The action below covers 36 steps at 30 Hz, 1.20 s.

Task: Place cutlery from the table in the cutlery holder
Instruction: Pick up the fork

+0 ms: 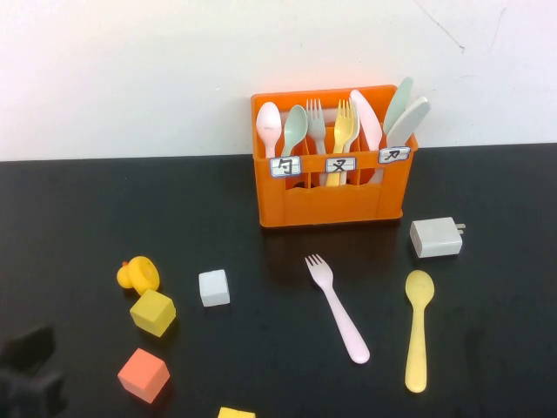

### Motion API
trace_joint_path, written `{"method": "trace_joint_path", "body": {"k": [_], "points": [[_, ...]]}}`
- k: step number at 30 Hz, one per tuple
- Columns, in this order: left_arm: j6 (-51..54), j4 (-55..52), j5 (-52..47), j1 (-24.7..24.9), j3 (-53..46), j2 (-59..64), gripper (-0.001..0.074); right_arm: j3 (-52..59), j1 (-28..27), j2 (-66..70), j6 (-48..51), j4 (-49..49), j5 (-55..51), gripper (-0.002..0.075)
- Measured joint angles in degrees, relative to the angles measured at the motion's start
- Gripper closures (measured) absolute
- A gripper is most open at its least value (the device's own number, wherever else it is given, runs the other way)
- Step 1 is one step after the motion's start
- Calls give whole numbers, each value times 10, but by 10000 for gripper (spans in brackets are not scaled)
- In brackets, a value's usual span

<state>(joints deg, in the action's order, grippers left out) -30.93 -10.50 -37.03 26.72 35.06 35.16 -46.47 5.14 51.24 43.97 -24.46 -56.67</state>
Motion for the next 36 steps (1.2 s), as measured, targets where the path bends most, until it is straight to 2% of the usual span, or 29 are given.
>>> {"method": "trace_joint_path", "body": {"k": [4,7,9,14,17,20,25,29,33,36], "points": [[-44,-33,7,0,-61,-71,736,-53,0,86,-6,0,-19,729],[-70,-51,7,0,-91,-112,736,-68,12,153,-7,1,6,729],[-76,-64,7,0,-108,-130,736,-71,35,193,-13,1,30,729],[-90,-84,11,0,-122,-149,736,-80,137,297,-58,15,91,729],[-109,-84,16,0,-122,-149,736,-107,193,360,-102,61,94,729],[-124,-86,21,0,-125,-149,736,-147,227,409,-167,131,87,729],[-143,-86,39,0,-141,-149,736,-220,239,466,-213,173,98,729],[-147,-87,66,0,-144,-149,736,-290,239,515,-140,130,71,729],[-149,-88,76,0,-144,-149,736,-355,240,569,-120,114,39,725],[-149,-88,76,0,-144,-149,736,-396,240,613,-124,114,8,666]]}}
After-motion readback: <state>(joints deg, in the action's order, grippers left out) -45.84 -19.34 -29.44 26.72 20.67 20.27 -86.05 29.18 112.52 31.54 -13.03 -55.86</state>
